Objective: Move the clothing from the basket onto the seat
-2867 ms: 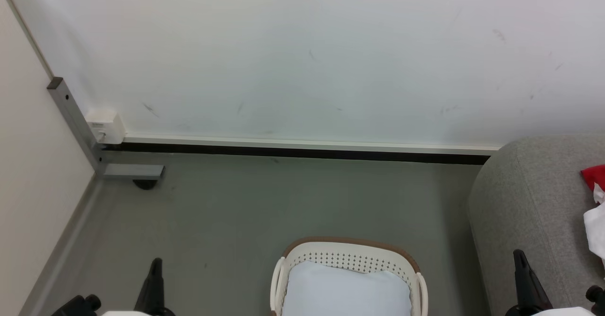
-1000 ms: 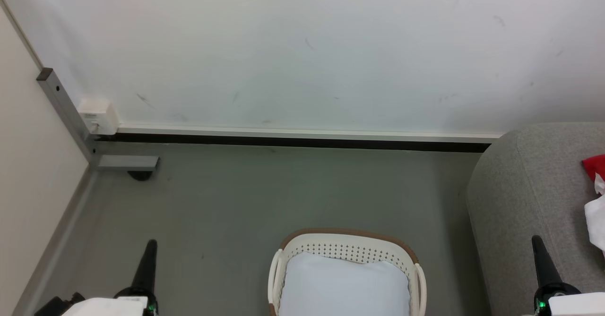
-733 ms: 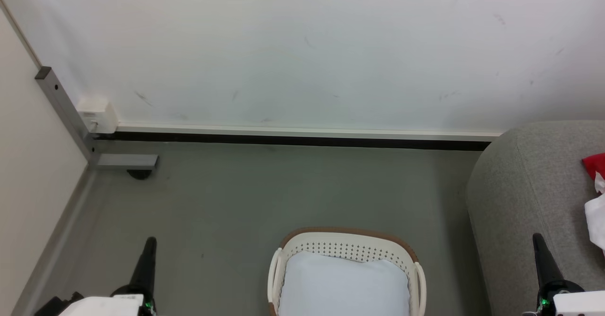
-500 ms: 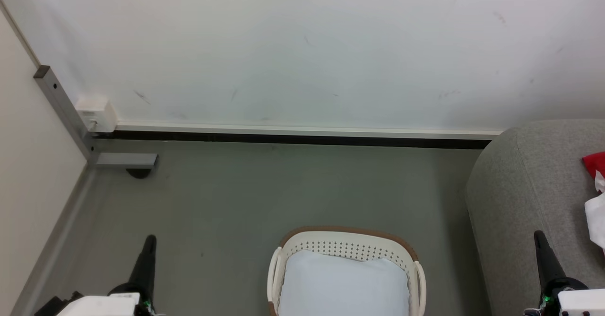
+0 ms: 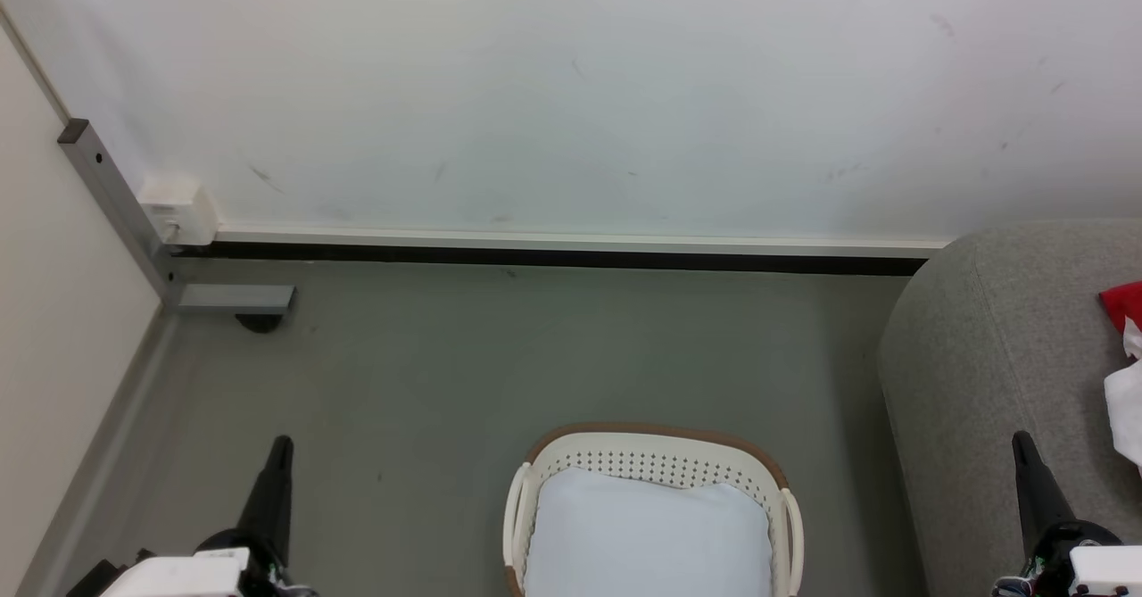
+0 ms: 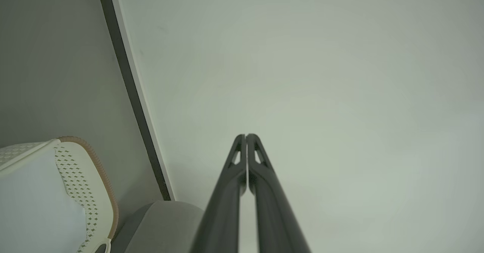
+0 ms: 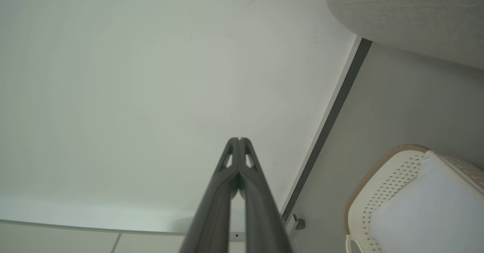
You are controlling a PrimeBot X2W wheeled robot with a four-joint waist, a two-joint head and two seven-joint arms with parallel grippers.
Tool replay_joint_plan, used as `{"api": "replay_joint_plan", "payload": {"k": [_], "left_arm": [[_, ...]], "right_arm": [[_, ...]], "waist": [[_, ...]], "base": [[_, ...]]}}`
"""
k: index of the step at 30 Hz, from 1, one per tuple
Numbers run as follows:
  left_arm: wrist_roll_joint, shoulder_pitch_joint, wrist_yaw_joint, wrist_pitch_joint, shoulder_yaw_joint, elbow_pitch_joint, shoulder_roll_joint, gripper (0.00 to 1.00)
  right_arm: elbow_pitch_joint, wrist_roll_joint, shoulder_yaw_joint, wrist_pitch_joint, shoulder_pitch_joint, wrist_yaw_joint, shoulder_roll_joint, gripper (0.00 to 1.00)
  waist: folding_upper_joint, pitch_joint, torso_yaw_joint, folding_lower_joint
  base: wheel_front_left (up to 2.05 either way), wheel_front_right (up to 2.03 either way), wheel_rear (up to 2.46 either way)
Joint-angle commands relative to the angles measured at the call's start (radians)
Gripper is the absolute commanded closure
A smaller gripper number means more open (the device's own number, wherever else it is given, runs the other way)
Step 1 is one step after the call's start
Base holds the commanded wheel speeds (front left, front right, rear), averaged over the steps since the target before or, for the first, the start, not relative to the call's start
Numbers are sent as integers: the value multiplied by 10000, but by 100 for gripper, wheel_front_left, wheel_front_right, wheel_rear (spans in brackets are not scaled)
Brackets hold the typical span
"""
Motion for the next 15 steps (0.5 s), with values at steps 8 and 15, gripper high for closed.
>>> {"api": "replay_joint_plan", "payload": {"k": [8,15], "left_arm": [[-564,-113,-39,148,55,-81,74,100],[-565,-111,-39,147,53,-80,74,100]], "right_arm": [[-86,457,-121,132,-143,-21,33,100],[-83,459,-120,129,-141,-21,30,100]], "waist": [[0,45,-12,0],[0,45,-12,0]], "base": [[0,0,0],[0,0,0]]}}
